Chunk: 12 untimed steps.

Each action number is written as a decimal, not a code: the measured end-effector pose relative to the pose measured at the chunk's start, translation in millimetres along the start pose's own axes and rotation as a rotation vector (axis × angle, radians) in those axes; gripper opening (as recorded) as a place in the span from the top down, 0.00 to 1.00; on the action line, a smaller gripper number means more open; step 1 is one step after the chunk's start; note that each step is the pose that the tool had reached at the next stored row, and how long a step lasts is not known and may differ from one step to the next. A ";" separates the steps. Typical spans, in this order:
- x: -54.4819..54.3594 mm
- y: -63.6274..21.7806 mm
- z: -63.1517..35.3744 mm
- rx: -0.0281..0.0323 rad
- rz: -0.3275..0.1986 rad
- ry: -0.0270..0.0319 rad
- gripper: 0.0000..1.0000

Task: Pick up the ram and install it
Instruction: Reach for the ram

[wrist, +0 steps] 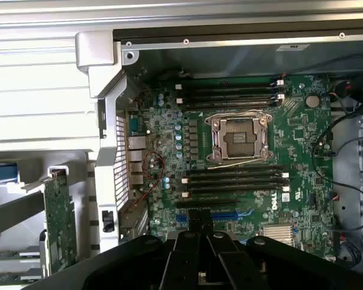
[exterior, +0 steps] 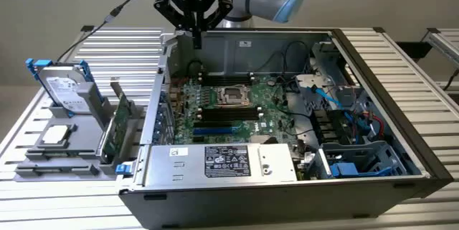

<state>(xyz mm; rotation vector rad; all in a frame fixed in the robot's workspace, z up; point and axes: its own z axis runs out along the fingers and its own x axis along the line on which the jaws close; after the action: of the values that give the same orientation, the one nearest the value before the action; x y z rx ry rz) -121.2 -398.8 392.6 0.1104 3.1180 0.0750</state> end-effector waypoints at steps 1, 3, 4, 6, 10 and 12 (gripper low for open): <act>0.0 0.0 0.0 0.0000 0.000 0.0000 0.89; 0.0 0.0 0.0 0.0000 0.000 0.0000 0.89; 0.0 0.0 0.0 0.0000 0.000 0.0000 0.89; 0.0 0.0 0.0 0.0000 0.000 0.0000 0.89; 0.0 0.0 0.0 0.0000 0.000 0.0000 0.89; 1.3 -0.1 -0.1 0.0001 0.000 0.0001 0.89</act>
<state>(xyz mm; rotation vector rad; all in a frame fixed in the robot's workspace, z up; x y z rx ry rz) -122.5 -398.8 392.7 0.1105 3.1181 0.0749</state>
